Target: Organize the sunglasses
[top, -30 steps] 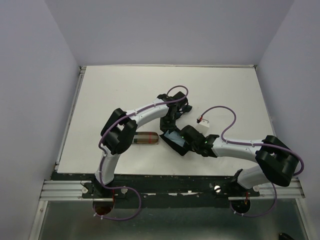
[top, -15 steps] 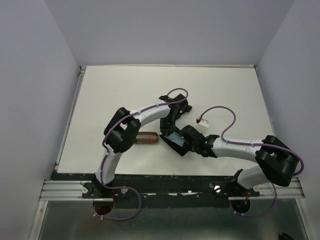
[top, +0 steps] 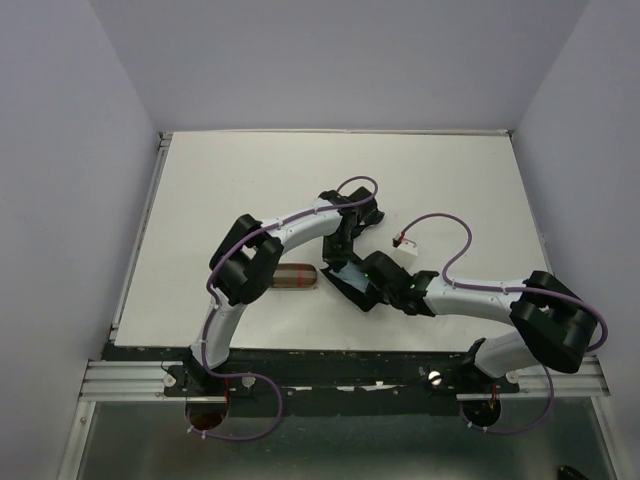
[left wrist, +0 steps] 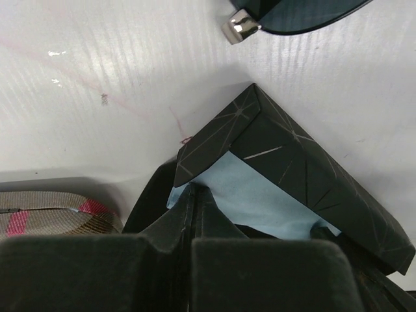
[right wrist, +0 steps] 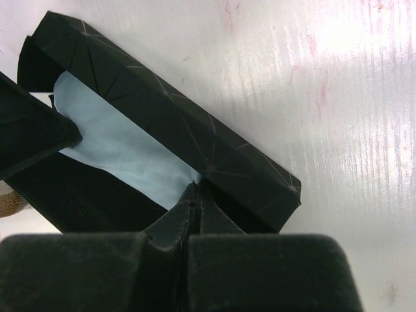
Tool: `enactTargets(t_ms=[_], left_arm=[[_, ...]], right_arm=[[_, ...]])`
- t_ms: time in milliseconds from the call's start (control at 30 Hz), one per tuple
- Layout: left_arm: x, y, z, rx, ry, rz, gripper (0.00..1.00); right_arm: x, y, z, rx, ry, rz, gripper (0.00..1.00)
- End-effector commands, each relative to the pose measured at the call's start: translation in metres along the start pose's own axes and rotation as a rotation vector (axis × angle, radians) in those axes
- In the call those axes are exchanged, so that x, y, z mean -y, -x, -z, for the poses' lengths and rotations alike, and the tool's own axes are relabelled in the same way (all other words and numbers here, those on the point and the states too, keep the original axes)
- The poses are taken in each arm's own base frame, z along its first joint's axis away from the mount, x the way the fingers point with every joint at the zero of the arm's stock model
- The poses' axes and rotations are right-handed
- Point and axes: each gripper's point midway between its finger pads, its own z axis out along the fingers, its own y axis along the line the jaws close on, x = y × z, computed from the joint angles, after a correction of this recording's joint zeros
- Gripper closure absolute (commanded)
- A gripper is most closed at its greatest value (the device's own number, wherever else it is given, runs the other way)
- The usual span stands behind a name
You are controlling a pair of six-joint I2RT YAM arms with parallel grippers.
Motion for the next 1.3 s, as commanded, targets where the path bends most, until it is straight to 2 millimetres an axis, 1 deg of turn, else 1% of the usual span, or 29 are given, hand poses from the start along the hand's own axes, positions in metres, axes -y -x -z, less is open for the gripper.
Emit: enactTargets(t_ms=[0, 200, 367, 467, 567, 600, 700, 767, 900, 933, 1000, 1067, 1133, 1200, 1267], left_arm=[[0.018, 0.008, 0.001, 0.042, -0.089, -0.007, 1.00], [0.022, 0.024, 0.022, 0.147, -0.133, -0.019, 1.00], [0.028, 0.031, 0.028, 0.171, -0.160, -0.030, 1.00], [0.028, 0.030, 0.029, 0.168, -0.160, -0.033, 1.00], [0.018, 0.030, 0.029, 0.177, -0.114, -0.016, 1.00], [0.019, 0.031, 0.031, 0.188, -0.122, -0.017, 1.00], [0.023, 0.032, 0.030, 0.183, -0.139, -0.028, 1.00], [0.020, 0.031, 0.029, 0.167, -0.118, -0.028, 1.00], [0.007, 0.021, 0.026, 0.129, -0.051, -0.010, 1.00], [0.002, 0.021, 0.027, 0.130, -0.033, 0.000, 0.93], [-0.006, 0.019, 0.027, 0.135, -0.004, 0.012, 0.74], [-0.010, 0.017, 0.027, 0.129, 0.006, 0.020, 0.60], [-0.012, 0.016, 0.025, 0.123, 0.006, 0.026, 0.54], [-0.014, 0.014, 0.021, 0.106, 0.004, 0.033, 0.53], [-0.008, 0.010, 0.018, 0.084, -0.031, 0.031, 0.53]], right_arm=[[0.002, 0.001, 0.002, 0.016, 0.014, -0.002, 0.99], [-0.002, 0.008, 0.007, 0.048, 0.047, -0.026, 0.99], [-0.002, 0.015, 0.010, 0.082, 0.058, -0.045, 0.99], [-0.001, 0.018, 0.011, 0.092, 0.056, -0.050, 0.99], [0.000, 0.018, 0.011, 0.095, 0.052, -0.053, 0.99], [0.000, 0.017, 0.010, 0.093, 0.051, -0.054, 0.99], [0.004, 0.017, 0.010, 0.094, 0.035, -0.053, 0.99], [0.005, 0.016, 0.009, 0.092, 0.025, -0.054, 0.99], [0.004, 0.014, 0.008, 0.083, 0.031, -0.051, 0.99], [0.003, 0.014, 0.008, 0.078, 0.031, -0.047, 0.99], [0.004, 0.013, 0.008, 0.076, 0.026, -0.043, 0.99], [0.004, 0.012, 0.007, 0.072, 0.024, -0.039, 0.99], [0.005, 0.010, 0.006, 0.067, 0.020, -0.037, 0.99], [0.005, 0.008, 0.005, 0.061, 0.020, -0.032, 0.99], [0.005, 0.007, 0.003, 0.058, 0.020, -0.029, 0.99]])
